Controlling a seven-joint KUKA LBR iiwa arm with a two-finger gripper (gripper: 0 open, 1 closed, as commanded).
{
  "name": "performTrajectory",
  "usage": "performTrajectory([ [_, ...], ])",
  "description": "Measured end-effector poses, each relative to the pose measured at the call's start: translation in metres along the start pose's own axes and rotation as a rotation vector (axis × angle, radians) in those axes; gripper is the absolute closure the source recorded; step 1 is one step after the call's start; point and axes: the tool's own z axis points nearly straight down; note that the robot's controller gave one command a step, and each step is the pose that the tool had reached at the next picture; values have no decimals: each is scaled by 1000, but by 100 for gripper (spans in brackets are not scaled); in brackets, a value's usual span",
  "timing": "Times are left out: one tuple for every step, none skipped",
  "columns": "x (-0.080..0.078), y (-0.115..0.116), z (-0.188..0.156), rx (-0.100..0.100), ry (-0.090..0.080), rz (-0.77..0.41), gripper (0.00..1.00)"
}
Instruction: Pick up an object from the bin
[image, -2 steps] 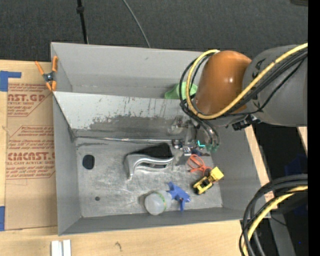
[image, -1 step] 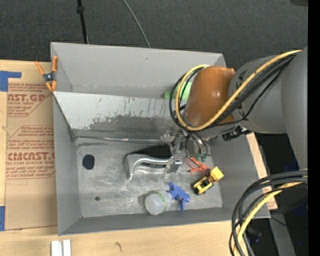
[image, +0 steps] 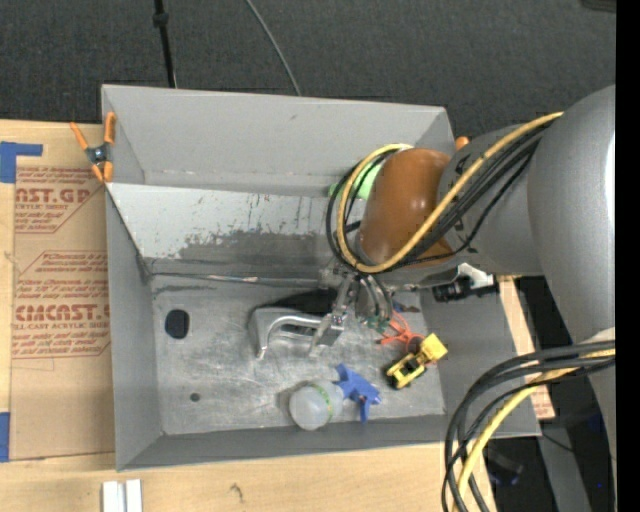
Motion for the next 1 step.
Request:
performTrajectory([
  [-1,3,0,-4,-4,62,0],
])
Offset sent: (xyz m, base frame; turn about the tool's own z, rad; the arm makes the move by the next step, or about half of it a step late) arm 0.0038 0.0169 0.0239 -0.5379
